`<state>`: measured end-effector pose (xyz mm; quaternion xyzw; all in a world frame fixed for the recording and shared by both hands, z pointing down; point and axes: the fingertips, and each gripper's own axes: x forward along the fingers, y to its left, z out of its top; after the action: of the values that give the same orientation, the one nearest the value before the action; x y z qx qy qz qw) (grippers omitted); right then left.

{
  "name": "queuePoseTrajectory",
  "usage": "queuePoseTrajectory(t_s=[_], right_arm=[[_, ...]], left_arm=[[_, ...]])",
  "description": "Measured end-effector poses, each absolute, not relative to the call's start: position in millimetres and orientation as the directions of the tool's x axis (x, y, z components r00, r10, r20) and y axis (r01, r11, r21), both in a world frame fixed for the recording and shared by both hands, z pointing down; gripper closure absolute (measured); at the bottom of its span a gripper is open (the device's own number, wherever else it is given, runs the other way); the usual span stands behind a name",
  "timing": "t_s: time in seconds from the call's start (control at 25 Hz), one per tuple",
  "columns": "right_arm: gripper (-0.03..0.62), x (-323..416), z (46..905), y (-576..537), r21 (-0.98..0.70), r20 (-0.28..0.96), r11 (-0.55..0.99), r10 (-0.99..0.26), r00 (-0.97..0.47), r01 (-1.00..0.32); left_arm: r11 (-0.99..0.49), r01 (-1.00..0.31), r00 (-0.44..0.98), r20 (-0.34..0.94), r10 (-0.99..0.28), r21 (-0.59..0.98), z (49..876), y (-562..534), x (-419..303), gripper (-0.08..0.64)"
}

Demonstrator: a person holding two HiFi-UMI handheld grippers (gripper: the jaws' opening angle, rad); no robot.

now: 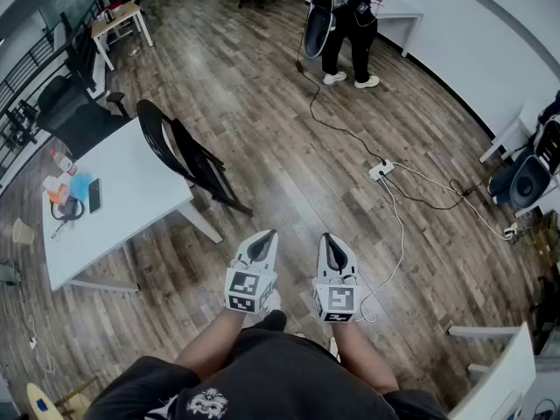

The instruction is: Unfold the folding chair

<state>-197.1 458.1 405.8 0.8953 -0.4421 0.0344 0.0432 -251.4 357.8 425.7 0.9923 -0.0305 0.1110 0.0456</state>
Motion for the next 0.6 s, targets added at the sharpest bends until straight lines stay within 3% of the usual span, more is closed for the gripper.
queuePoseTrajectory(t_s=[0.6], right_arm=[[0.577, -95.2, 418.0, 324.1, 0.09, 0.143, -0.586, -0.792, 0.593, -0.805]], left_arm=[[-0.989, -0.099, 0.97, 0.232, -0.072, 0.108, 432.3, 214.5, -162.3, 0.554]])
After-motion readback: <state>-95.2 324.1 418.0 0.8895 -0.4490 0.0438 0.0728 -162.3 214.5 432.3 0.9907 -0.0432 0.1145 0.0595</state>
